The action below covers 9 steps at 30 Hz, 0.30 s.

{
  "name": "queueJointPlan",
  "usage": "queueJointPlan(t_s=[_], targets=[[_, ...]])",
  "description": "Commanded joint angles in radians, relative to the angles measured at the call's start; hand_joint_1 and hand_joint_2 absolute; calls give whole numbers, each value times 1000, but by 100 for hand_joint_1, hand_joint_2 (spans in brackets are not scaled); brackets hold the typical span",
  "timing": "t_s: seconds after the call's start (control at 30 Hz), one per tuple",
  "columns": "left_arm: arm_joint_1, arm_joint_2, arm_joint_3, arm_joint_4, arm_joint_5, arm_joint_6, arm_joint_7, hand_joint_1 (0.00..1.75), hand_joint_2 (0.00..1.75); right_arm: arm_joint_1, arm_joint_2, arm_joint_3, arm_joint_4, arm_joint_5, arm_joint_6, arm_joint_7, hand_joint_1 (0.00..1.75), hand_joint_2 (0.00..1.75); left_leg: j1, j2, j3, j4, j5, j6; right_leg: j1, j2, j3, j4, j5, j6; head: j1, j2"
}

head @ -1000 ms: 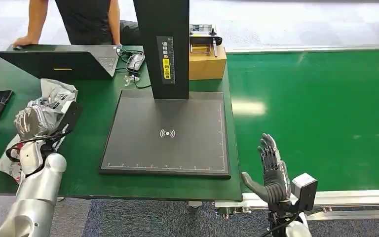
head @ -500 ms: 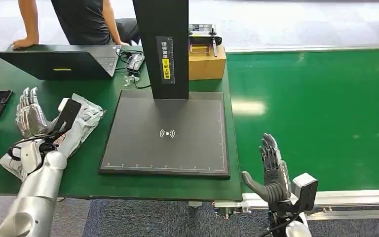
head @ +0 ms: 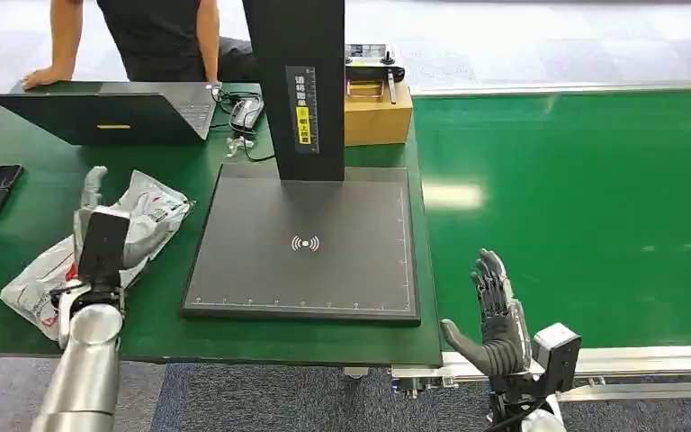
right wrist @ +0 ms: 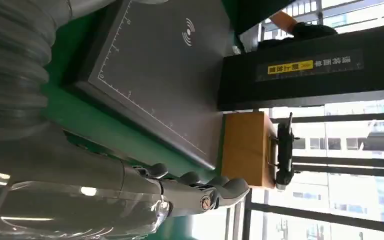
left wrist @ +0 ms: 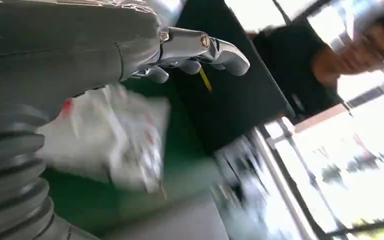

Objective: Moved the parcel from conveyor to table for the left to box.

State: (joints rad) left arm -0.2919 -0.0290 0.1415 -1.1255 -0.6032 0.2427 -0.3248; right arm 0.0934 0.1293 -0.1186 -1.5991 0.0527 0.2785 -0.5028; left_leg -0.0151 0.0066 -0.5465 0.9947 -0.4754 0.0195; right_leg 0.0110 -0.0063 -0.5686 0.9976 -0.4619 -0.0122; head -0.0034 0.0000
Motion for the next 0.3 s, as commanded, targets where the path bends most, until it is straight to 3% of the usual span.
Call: queueJointPlan(t_s=[0.03,0.23,0.3], targets=[[154,-75,-157,-158,175,-131,-73,0,175,-22,-42,38,29,5,8,-5,0,175,0,1,3,-2,0,-2,-1,2,2,-2,0,3,-1,0],[146,-67,-153,-159,182,-131,-70,0,175,-20,-41,37,28,5,8,-5,0,175,0,0,1,-1,0,-2,0,1,1,-1,1,2,0,0],[169,-86,-169,-162,265,-213,-91,0,175,-21,-45,41,23,9,8,-15,0,175,0,-1,2,-2,1,-3,0,1,1,-2,1,2,-1,0]])
